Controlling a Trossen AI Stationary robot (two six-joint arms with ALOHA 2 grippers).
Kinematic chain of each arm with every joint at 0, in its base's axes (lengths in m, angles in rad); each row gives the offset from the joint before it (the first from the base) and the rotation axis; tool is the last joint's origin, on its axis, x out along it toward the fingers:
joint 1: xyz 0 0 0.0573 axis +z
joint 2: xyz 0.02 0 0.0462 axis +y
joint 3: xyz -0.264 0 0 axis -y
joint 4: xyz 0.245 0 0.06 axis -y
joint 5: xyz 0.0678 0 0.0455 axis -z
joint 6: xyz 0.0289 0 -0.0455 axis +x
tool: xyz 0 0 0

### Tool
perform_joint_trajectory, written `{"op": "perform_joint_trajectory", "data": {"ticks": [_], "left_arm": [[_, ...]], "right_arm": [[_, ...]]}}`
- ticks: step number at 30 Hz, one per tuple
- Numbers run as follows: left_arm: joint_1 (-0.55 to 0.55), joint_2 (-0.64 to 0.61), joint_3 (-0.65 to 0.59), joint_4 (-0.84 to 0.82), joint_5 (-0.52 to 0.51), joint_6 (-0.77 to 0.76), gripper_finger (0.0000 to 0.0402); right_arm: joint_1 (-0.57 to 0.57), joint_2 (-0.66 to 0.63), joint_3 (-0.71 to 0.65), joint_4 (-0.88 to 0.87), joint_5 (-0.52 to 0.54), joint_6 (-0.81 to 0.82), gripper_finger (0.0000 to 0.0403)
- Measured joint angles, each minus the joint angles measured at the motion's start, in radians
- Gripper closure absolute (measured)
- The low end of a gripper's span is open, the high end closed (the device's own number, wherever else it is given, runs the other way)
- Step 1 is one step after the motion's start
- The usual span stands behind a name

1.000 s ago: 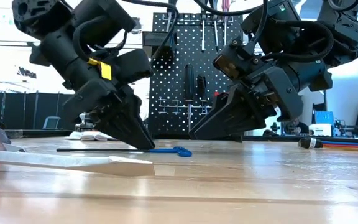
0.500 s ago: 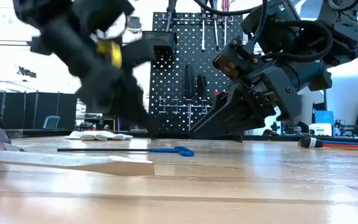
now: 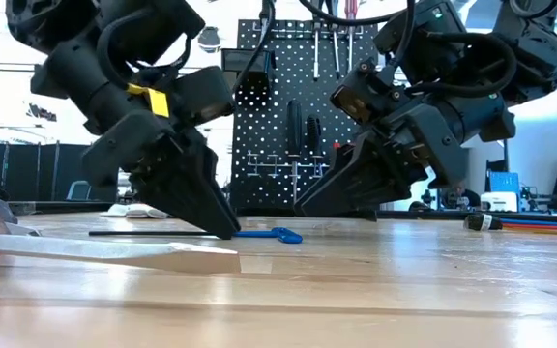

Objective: Hang tools onto peg board
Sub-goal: Hang the blue pick tool on the pegboard

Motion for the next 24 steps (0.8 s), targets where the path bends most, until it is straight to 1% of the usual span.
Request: {"op": "perform_joint_trajectory", "data": {"ticks": [2, 4, 10, 11, 14, 17, 24], "left_arm": [[0.000, 0.013, 0.002, 0.003, -0.001, 0.000, 0.0282], [0.000, 0.026, 0.003, 0.006, -0.001, -0.002, 0.0299], [0.014, 0.039, 0.005, -0.009, 0.006, 0.012, 0.0386], [0.018, 0.039, 0.005, -0.012, 0.009, 0.010, 0.0393], [0.021, 0.039, 0.004, -0.013, 0.010, 0.007, 0.0392], [0.018, 0.040, 0.003, -0.011, 0.007, 0.010, 0.0397], [0.015, 0.030, 0.003, 0.013, 0.030, 0.008, 0.0400]], "right_arm": [[-0.004, 0.000, 0.000, 0.001, 0.000, -0.001, 0.0207], [-0.010, 0.000, 0.001, 0.002, 0.000, 0.000, 0.0207], [-0.007, 0.000, 0.002, -0.002, 0.001, 0.005, 0.0207], [-0.004, 0.000, 0.002, -0.001, 0.001, 0.009, 0.0207], [0.008, -0.002, 0.002, -0.001, 0.001, -0.002, 0.0207], [0.029, -0.008, 0.002, 0.003, 0.001, -0.051, 0.0207], [0.083, -0.007, 0.002, -0.024, 0.009, -0.308, 0.0207]]}}
